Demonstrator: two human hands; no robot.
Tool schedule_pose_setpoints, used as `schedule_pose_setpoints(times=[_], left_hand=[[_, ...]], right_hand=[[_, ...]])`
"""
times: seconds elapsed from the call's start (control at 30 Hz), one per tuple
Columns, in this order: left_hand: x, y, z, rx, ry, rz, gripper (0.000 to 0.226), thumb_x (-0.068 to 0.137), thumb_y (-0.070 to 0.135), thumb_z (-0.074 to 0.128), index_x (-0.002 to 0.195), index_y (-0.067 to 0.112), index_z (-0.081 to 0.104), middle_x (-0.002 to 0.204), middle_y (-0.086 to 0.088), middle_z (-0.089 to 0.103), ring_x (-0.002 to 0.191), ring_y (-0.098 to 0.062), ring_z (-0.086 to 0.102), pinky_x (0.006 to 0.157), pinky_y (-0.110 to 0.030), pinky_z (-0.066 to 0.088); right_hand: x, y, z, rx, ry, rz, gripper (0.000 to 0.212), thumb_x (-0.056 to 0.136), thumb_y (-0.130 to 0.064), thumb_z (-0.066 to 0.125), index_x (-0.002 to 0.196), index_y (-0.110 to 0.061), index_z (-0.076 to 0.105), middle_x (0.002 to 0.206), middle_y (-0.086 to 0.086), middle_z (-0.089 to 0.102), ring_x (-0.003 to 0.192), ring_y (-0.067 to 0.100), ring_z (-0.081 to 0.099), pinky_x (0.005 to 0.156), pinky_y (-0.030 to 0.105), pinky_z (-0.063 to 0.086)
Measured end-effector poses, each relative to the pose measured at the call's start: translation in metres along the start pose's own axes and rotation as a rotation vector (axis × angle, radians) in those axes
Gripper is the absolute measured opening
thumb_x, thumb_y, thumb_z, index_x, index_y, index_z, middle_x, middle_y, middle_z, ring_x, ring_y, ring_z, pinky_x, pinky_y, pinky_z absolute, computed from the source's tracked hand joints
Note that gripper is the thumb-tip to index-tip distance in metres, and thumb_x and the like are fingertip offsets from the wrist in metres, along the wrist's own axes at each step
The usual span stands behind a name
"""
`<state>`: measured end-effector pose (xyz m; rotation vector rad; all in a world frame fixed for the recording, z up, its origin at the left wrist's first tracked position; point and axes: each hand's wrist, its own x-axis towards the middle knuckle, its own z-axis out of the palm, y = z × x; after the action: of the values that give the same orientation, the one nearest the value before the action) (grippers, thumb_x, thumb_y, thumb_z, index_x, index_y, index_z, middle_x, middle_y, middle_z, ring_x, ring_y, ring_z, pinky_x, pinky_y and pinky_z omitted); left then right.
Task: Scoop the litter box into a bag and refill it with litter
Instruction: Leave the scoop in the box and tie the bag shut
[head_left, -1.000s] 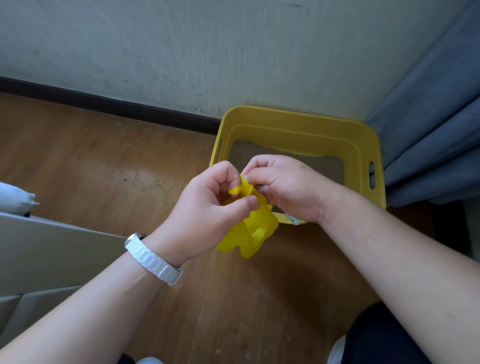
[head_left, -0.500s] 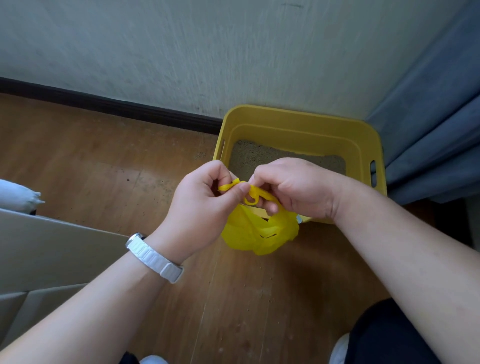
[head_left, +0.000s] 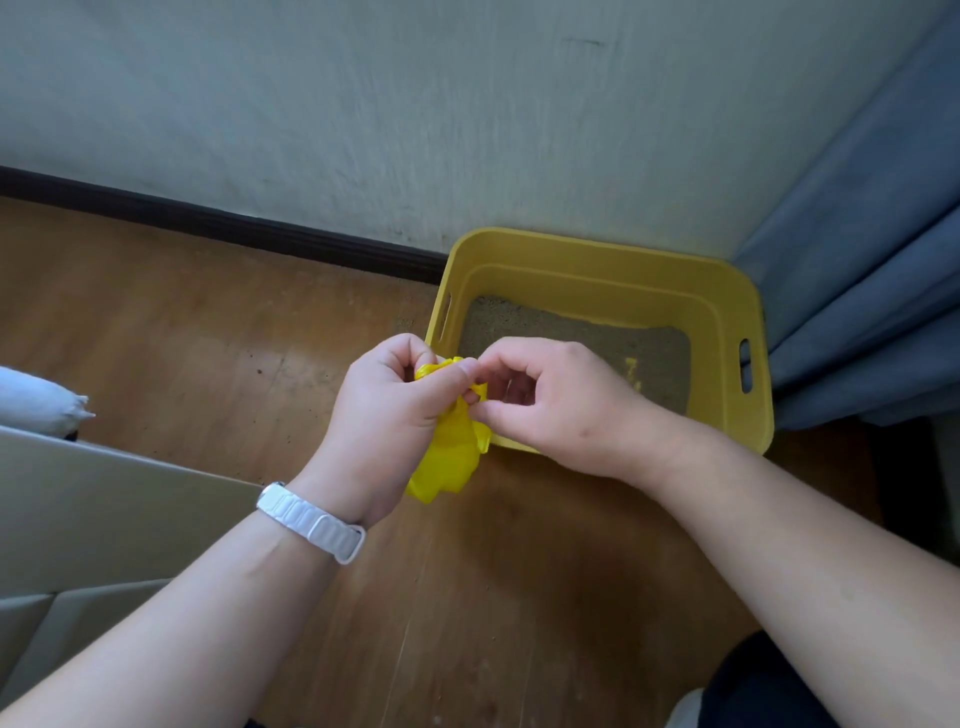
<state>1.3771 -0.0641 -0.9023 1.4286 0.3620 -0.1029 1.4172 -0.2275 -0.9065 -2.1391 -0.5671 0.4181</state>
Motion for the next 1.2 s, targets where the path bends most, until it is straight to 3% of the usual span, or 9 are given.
schedule_pose_setpoints(times=[0.07, 0.2, 0.37, 0.47, 0.63, 0.83, 0.97, 1.07, 1.2], left_hand=[[0.001, 0.000, -0.002, 0.006, 0.001, 0.002, 0.034, 0.073, 0.015, 0.075, 0.063, 0.018, 0.043, 0.076, -0.016, 0.061, 0.072, -0.025, 0.059, 0.066, -0.041, 0.048], [0.001, 0.000, -0.006, 0.017, -0.046, 0.049, 0.033, 0.075, 0.014, 0.072, 0.061, 0.018, 0.042, 0.074, -0.016, 0.066, 0.072, -0.025, 0.062, 0.070, -0.041, 0.048], [0.005, 0.009, -0.012, -0.031, -0.090, 0.118, 0.034, 0.078, 0.020, 0.072, 0.062, 0.018, 0.043, 0.069, -0.007, 0.055, 0.066, -0.018, 0.048, 0.059, -0.028, 0.041], [0.009, 0.011, -0.023, -0.116, -0.117, 0.150, 0.034, 0.078, 0.026, 0.074, 0.063, 0.019, 0.044, 0.069, -0.008, 0.041, 0.067, -0.019, 0.039, 0.063, -0.033, 0.034], [0.016, 0.002, -0.041, -0.018, -0.056, 0.163, 0.035, 0.084, 0.023, 0.069, 0.064, 0.018, 0.041, 0.061, 0.000, 0.048, 0.062, -0.015, 0.045, 0.062, -0.029, 0.042], [0.022, -0.011, -0.067, 0.265, 0.173, 0.111, 0.039, 0.090, 0.019, 0.066, 0.063, 0.018, 0.038, 0.050, 0.005, 0.051, 0.056, -0.015, 0.050, 0.067, -0.033, 0.042], [0.025, -0.016, -0.082, 0.319, 0.287, 0.041, 0.039, 0.090, 0.022, 0.066, 0.062, 0.019, 0.038, 0.050, 0.001, 0.054, 0.053, -0.016, 0.051, 0.070, -0.038, 0.044], [0.026, -0.015, -0.080, 0.358, 0.299, 0.033, 0.039, 0.089, 0.023, 0.067, 0.063, 0.019, 0.038, 0.058, -0.009, 0.053, 0.048, -0.010, 0.053, 0.068, -0.037, 0.045], [0.029, -0.004, -0.067, 0.273, 0.227, 0.051, 0.039, 0.090, 0.018, 0.065, 0.064, 0.019, 0.037, 0.059, -0.006, 0.049, 0.050, -0.011, 0.051, 0.062, -0.031, 0.044]], right_hand=[[0.001, -0.001, 0.000, -0.008, 0.048, -0.030, 0.002, 0.087, -0.027, 0.070, 0.088, -0.028, 0.071, 0.072, -0.015, 0.061, 0.068, 0.004, 0.055, 0.062, 0.023, 0.044], [0.002, -0.005, -0.002, 0.133, 0.084, 0.007, 0.014, 0.090, -0.016, 0.066, 0.079, -0.022, 0.070, 0.063, -0.016, 0.059, 0.061, 0.000, 0.051, 0.059, 0.016, 0.039], [0.006, -0.013, -0.004, 0.759, 0.073, 0.131, 0.013, 0.087, -0.012, 0.062, 0.075, -0.015, 0.065, 0.060, 0.000, 0.051, 0.056, 0.012, 0.045, 0.052, 0.025, 0.037], [0.007, -0.019, -0.010, 1.144, -0.038, 0.195, 0.008, 0.085, -0.009, 0.058, 0.078, -0.012, 0.059, 0.061, -0.001, 0.042, 0.054, 0.013, 0.039, 0.050, 0.025, 0.029], [0.005, -0.009, -0.024, 1.439, -0.182, 0.258, 0.009, 0.080, -0.018, 0.048, 0.072, -0.015, 0.049, 0.058, -0.006, 0.030, 0.047, 0.008, 0.034, 0.045, 0.021, 0.027], [0.005, 0.038, -0.038, 1.220, -0.019, 0.540, 0.015, 0.071, -0.021, 0.054, 0.061, -0.018, 0.042, 0.061, -0.005, 0.016, 0.046, 0.009, 0.025, 0.042, 0.020, 0.024], [0.001, 0.067, -0.052, 1.151, 0.181, 0.686, 0.026, 0.086, -0.016, 0.046, 0.061, -0.019, 0.040, 0.057, -0.005, 0.019, 0.045, 0.009, 0.027, 0.040, 0.019, 0.027], [0.002, 0.072, -0.056, 1.123, 0.264, 0.701, 0.028, 0.090, -0.017, 0.044, 0.063, -0.019, 0.039, 0.055, -0.005, 0.023, 0.045, 0.009, 0.029, 0.040, 0.020, 0.027], [0.009, 0.059, -0.054, 0.953, 0.298, 0.609, 0.028, 0.092, -0.016, 0.046, 0.064, -0.019, 0.042, 0.056, -0.004, 0.030, 0.049, 0.012, 0.031, 0.044, 0.022, 0.027]])
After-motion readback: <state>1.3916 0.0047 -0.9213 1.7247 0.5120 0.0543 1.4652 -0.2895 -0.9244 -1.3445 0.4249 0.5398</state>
